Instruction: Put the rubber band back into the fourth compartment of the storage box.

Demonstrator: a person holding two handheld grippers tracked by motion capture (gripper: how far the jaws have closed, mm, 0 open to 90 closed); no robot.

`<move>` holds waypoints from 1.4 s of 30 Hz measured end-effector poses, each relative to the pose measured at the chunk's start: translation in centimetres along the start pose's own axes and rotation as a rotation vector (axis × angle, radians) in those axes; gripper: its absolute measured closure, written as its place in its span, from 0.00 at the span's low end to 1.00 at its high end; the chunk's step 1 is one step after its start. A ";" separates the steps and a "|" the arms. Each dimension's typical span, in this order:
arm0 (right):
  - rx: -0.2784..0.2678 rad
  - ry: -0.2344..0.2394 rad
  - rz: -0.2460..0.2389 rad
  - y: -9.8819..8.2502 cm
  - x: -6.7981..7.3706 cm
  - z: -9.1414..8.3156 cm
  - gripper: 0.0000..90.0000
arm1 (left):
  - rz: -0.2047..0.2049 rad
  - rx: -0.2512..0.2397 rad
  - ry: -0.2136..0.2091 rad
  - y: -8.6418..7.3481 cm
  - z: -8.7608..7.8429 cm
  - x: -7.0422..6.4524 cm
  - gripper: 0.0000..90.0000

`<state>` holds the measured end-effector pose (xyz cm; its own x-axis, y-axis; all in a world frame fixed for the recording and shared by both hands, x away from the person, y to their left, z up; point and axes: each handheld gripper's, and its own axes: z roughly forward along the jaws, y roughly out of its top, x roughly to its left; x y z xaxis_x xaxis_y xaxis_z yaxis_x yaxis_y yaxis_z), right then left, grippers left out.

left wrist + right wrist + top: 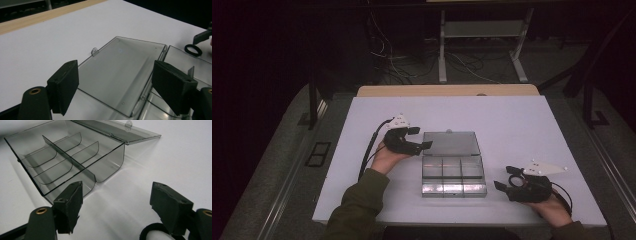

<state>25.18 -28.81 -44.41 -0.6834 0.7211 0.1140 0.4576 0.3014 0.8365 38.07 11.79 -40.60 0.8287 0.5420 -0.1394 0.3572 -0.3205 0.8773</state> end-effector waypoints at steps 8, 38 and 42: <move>0.000 0.004 0.010 0.1 0.0 0.1 0.29 | -0.008 -0.014 0.015 -1.3 -1.8 -1.1 0.20; 0.002 -0.002 0.007 0.0 -0.1 0.0 0.28 | -0.016 0.010 0.063 -7.9 -6.1 -5.3 0.00; 0.004 0.000 0.006 0.0 0.0 0.0 0.28 | -0.008 0.009 0.059 -7.8 -6.1 -5.2 0.00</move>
<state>25.24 -28.82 -44.38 -0.6808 0.7227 0.1195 0.4638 0.2991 0.8339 28.34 16.22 -43.92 0.7991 0.5893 -0.1188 0.3677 -0.3229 0.8721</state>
